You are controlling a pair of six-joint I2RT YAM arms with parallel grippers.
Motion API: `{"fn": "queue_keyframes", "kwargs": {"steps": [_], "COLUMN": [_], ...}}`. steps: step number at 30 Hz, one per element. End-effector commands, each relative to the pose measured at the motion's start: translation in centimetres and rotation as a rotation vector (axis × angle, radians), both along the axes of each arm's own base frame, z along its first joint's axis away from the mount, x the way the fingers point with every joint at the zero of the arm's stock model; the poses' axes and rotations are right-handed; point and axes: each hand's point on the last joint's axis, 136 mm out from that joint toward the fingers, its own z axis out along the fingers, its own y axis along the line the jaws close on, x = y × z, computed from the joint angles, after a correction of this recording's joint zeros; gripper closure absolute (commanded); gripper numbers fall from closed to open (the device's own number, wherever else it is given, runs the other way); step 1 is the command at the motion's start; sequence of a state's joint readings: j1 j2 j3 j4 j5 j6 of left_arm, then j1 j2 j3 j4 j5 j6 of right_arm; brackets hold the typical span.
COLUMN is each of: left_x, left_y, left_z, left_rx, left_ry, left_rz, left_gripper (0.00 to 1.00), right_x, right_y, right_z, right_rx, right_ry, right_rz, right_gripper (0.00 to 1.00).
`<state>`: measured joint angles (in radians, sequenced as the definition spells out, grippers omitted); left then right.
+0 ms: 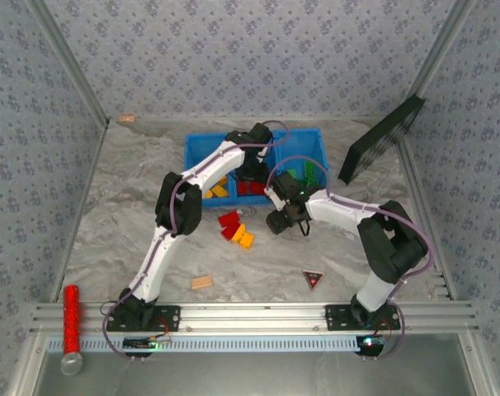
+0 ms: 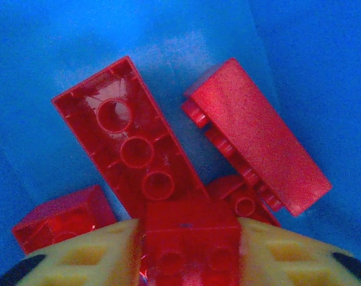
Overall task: Sort the legos into containers by color
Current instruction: Place the lego in the container, then pick up the lego from the center of the table.
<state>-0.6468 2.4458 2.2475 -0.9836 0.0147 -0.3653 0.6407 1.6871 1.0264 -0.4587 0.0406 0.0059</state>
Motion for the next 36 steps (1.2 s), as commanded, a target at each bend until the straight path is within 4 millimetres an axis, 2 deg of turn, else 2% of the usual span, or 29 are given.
{"fn": "queue_keyframes", "kwargs": {"steps": [1,9,12,16,20,24,31,35,36], "left_x": [0.1,-0.3,-0.4,-0.5,-0.5,-0.3,-1.5,-2.8,-3.0], "left_y": [0.1,0.5,0.6,0.7,0.3,0.3,0.2,1.9,2.4], "left_z": [1.8,2.6,3.1,4.0,5.1,7.4,13.1,15.8,16.3], "left_rx": [-0.032,-0.032,-0.036,-0.049,-0.068,-0.093,-0.176,-0.172,-0.176], "left_ry": [-0.022,-0.029,-0.035,-0.051,-0.073,-0.121,-0.208,-0.262,-0.273], "left_rz": [0.008,0.004,0.005,0.005,-0.017,-0.034,-0.106,-0.141,-0.14], "left_gripper": [0.5,0.43,0.42,0.42,0.42,0.4,0.38,0.36,0.35], "right_x": [1.2,1.5,1.6,1.7,1.7,1.8,2.1,1.4,1.9], "right_y": [0.4,0.4,0.6,0.8,1.1,1.3,1.8,1.6,2.2], "right_z": [-0.1,-1.7,-2.0,-2.3,-2.8,-3.0,-1.1,0.1,1.2], "right_rx": [-0.032,-0.057,-0.056,-0.055,-0.053,-0.065,-0.05,-0.043,-0.024], "right_ry": [-0.036,-0.026,-0.023,-0.014,0.003,0.024,0.027,0.032,0.013], "right_rz": [0.017,0.018,0.02,0.022,0.034,0.028,-0.012,-0.052,-0.062], "right_gripper": [0.35,0.37,0.44,0.49,0.61,0.68,0.75,0.77,0.78]}}
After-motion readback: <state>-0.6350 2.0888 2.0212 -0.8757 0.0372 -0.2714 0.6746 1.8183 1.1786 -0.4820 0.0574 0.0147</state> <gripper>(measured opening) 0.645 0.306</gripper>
